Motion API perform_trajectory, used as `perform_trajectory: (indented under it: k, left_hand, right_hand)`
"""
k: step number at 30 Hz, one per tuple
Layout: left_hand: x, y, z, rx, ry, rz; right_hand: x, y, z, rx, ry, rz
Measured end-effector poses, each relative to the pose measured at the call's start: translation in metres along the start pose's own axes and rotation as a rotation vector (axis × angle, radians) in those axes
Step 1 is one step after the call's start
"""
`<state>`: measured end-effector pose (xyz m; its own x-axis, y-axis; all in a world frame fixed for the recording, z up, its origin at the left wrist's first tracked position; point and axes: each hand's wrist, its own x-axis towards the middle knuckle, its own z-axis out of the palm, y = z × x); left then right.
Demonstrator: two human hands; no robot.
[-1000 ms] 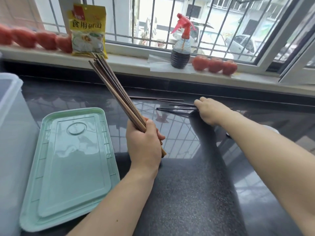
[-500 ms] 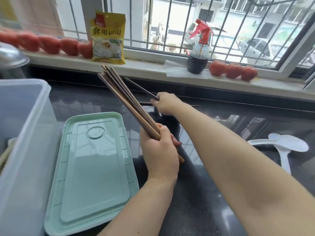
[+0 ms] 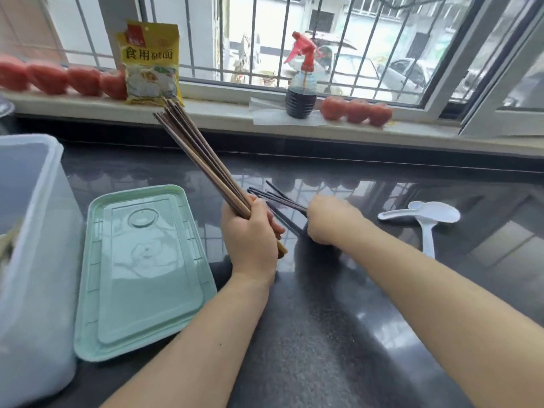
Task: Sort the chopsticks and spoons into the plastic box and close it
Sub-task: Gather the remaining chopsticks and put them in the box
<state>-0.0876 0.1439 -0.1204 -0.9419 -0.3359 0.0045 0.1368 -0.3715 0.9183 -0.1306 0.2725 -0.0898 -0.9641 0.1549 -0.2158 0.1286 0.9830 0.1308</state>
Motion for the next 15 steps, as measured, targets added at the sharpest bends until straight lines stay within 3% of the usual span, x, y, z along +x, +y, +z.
perform_trajectory:
  k: [4,5,7,9,12,15]
  left_hand:
    - [-0.001,-0.001,-0.002,-0.017,-0.132,-0.006]
    - [-0.001,-0.001,-0.002,-0.030,-0.165,-0.020]
    - [-0.001,0.001,-0.001,-0.070,-0.224,-0.054]
    - [-0.003,0.003,0.000,-0.104,-0.310,-0.099]
    - [-0.006,0.003,0.001,-0.052,-0.450,-0.074]
    - [-0.007,0.002,-0.002,0.042,-0.501,-0.001]
  right_hand:
    - [-0.016,0.004,-0.014,0.328,0.000,0.115]
    - [-0.019,0.009,-0.018,0.570,0.027,0.143]
    - [-0.029,0.016,-0.020,1.342,0.062,0.180]
    - [-0.051,0.016,-0.018,1.901,0.215,0.033]
    - [-0.067,0.011,-0.004,2.136,0.477,-0.252]
    - [-0.066,0.010,0.004,2.122,0.434,-0.346]
